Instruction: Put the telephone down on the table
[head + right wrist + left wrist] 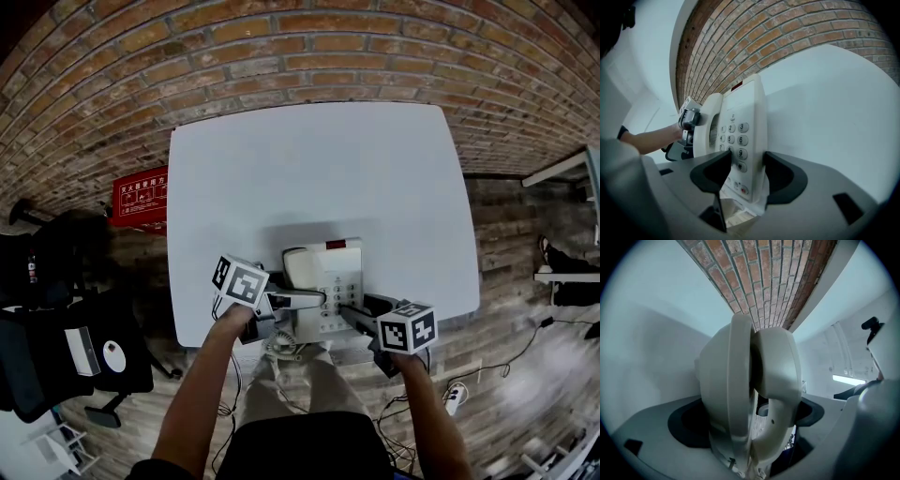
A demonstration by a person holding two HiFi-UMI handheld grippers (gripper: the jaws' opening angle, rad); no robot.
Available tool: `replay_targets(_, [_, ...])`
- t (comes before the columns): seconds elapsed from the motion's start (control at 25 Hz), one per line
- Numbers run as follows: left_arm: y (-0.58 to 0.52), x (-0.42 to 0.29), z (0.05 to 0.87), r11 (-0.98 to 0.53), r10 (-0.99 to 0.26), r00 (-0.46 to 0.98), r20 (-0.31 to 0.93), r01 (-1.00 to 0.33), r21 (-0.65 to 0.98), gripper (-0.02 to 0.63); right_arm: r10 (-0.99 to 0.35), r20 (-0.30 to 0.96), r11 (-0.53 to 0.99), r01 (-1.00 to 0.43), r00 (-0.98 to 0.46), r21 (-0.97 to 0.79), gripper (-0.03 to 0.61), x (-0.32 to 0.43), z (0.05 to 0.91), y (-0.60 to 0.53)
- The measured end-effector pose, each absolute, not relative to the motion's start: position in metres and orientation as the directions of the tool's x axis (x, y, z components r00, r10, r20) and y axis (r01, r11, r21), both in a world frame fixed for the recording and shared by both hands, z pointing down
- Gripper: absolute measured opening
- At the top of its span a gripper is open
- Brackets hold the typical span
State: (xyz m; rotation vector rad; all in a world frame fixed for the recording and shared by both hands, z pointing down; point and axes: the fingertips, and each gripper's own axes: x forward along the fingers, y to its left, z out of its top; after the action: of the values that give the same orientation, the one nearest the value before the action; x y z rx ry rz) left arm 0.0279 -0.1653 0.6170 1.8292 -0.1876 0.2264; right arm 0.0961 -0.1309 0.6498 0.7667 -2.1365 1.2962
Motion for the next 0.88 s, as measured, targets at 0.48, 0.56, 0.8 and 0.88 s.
replay_targets(0.48, [-0.1676,0.0328,0.6169,-0.249,-0.028,0.949,0.314,-0.311,0.917,0.525,-0.209,0.677,0.362,-0.699,-0.706,-0.617,0.235,0.0972,0.6499,-0.1314])
replay_targets(0.56, [-0.168,0.0327,0.6166,-0.245,-0.03,0.949,0.315,-0.313,0.918,0.525,-0.211,0.676,0.356,-0.699,-0.706,-0.62,0.235,0.097,0.6498,-0.1314])
replay_targets(0.8, [-0.1657,0.0326,0.6177,-0.272,-0.033,0.944,0.327,-0.324,0.906,0.525,-0.221,0.672,0.347,-0.701,-0.707,-0.623,0.234,0.0975,0.6496,-0.1312])
replay_targets(0.88, [-0.1663,0.0332,0.6179,-0.268,-0.031,0.943,0.33,-0.326,0.907,0.525,-0.225,0.669,0.34,-0.7,-0.709,-0.628,0.233,0.0985,0.65,-0.1314])
